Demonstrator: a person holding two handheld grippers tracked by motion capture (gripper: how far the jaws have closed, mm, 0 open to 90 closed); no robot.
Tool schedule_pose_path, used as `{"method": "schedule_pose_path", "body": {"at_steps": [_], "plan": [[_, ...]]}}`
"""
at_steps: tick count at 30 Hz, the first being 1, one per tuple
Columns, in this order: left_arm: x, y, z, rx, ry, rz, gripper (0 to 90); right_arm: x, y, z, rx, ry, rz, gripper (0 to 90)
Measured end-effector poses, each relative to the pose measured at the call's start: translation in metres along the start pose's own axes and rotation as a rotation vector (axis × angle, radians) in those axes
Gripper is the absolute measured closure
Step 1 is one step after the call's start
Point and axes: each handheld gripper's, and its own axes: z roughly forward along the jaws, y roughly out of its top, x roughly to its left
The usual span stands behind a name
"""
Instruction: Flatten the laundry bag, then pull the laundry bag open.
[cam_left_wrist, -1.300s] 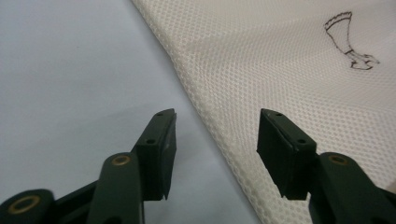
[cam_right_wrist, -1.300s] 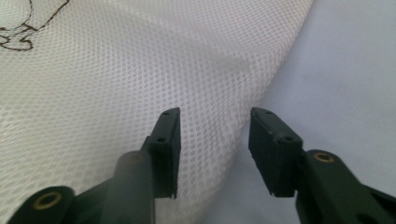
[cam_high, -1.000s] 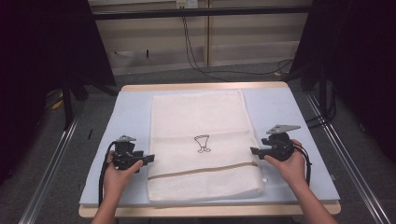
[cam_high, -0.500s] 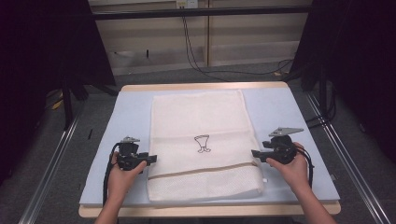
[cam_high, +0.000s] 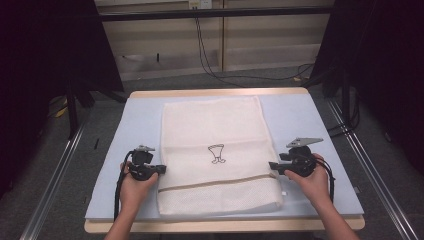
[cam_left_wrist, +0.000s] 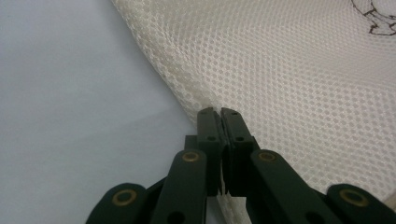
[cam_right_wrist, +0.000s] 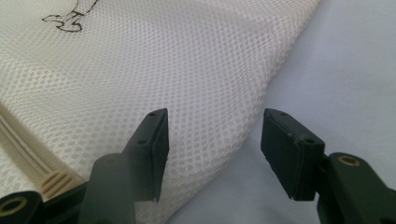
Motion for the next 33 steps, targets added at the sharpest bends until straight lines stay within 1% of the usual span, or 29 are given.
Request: {"method": "schedule_pose_path", "body": {"at_steps": [1, 2, 3, 5, 7, 8, 9, 10, 11, 13, 14, 15, 16, 17, 18, 19, 20, 21, 22, 23, 24, 25, 26, 27, 29, 30, 31, 32, 33], "plan": [[0.002, 0.002, 0.000, -0.007, 0.002, -0.002, 88.0, 0.000, 0.000, -0.002, 0.000, 0.001, 0.004, 41.6], [0.004, 0.004, 0.000, -0.020, 0.004, -0.018, 88.0, 0.000, 0.000, -0.002, 0.000, 0.001, 0.004, 41.6], [0.007, 0.005, 0.000, -0.031, 0.012, -0.020, 87.9, 0.000, -0.001, -0.003, -0.004, -0.009, 0.006, 41.5], [0.013, 0.009, 0.000, -0.050, 0.029, -0.024, 88.0, -0.001, -0.001, -0.004, -0.006, 0.001, 0.006, 40.9], [0.019, 0.013, 0.002, -0.056, 0.053, -0.024, 88.0, -0.001, -0.001, -0.004, -0.007, 0.001, 0.004, 40.6], [0.021, 0.014, 0.003, -0.052, 0.052, -0.030, 88.0, -0.002, -0.001, -0.005, -0.004, -0.003, 0.007, 40.4], [0.023, 0.015, 0.005, -0.053, 0.060, -0.025, 88.0, -0.002, -0.002, -0.005, -0.010, -0.001, 0.013, 40.3], [0.023, 0.016, 0.005, -0.048, 0.060, -0.022, 87.9, -0.003, -0.003, -0.006, -0.007, 0.008, 0.026, 40.1], [0.024, 0.016, 0.005, -0.043, 0.056, -0.025, 87.9, -0.004, -0.003, -0.007, -0.008, 0.002, 0.028, 40.1], [0.025, 0.017, 0.003, -0.059, 0.061, -0.025, 87.7, -0.005, -0.005, -0.010, -0.014, 0.002, 0.040, 40.6], [0.025, 0.017, 0.002, -0.062, 0.052, -0.032, 87.6, -0.006, -0.006, -0.012, -0.018, 0.007, 0.050, 40.8], [0.027, 0.017, 0.000, -0.064, 0.052, -0.024, 87.5, -0.007, -0.006, -0.014, -0.028, 0.006, 0.057, 41.4], [0.026, 0.017, 0.000, -0.080, 0.050, -0.032, 87.3, -0.007, -0.007, -0.016, -0.030, 0.007, 0.060, 42.1], [0.026, 0.017, -0.001, -0.092, 0.047, -0.042, 87.1, -0.007, -0.007, -0.016, -0.029, 0.013, 0.064, 43.1], [0.027, 0.017, -0.002, -0.088, 0.039, -0.041, 86.6, -0.007, -0.007, -0.015, -0.029, 0.020, 0.067, 43.8], [0.027, 0.017, -0.003, -0.092, 0.044, -0.035, 86.3, -0.006, -0.007, -0.013, -0.028, 0.032, 0.075, 45.0], [0.027, 0.016, -0.004, -0.103, 0.034, -0.045, 86.0, -0.006, -0.007, -0.010, -0.028, 0.050, 0.081, 46.0], [0.027, 0.015, -0.004, -0.111, 0.029, -0.049, 85.2, -0.004, -0.007, -0.008, -0.012, 0.063, 0.083, 47.3], [0.027, 0.014, -0.004, -0.115, 0.028, -0.058, 83.7, -0.002, -0.006, -0.004, -0.001, 0.073, 0.079, 51.6], [0.027, 0.014, -0.005, -0.102, 0.024, -0.052, 79.6, 0.001, -0.005, 0.003, 0.026, 0.099, 0.067, 62.2], [0.027, 0.012, -0.004, -0.098, 0.020, -0.059, 79.6, 0.001, -0.005, 0.003, 0.026, 0.099, 0.067, 62.2], [0.026, 0.011, -0.004, -0.079, 0.015, -0.046, 77.2, 0.003, -0.004, 0.006, 0.040, 0.112, 0.065, 69.4], [0.025, 0.010, -0.004, -0.081, 0.015, -0.045, 74.3, 0.006, -0.003, 0.010, 0.056, 0.133, 0.060, 75.3], [0.025, 0.009, -0.005, -0.081, 0.010, -0.052, 69.4, 0.009, 0.000, 0.011, 0.065, 0.118, 0.049, 86.2], [0.023, 0.008, -0.007, -0.084, 0.007, -0.051, 67.5, 0.010, 0.002, 0.008, 0.059, 0.112, 0.047, 87.8], [0.022, 0.008, -0.007, -0.076, 0.006, -0.042, 66.2, 0.011, 0.006, 0.005, 0.058, 0.106, 0.046, 88.2], [0.021, 0.007, -0.008, -0.074, 0.003, -0.042, 64.5, 0.013, 0.010, 0.000, 0.046, 0.088, 0.034, 88.6], [0.020, 0.007, -0.008, -0.070, 0.004, -0.035, 63.5, 0.015, 0.014, -0.006, 0.031, 0.079, 0.013, 88.7], [0.019, 0.007, -0.008, -0.065, 0.004, -0.036, 62.1, 0.021, 0.023, -0.016, 0.013, 0.054, -0.026, 89.5]]}}
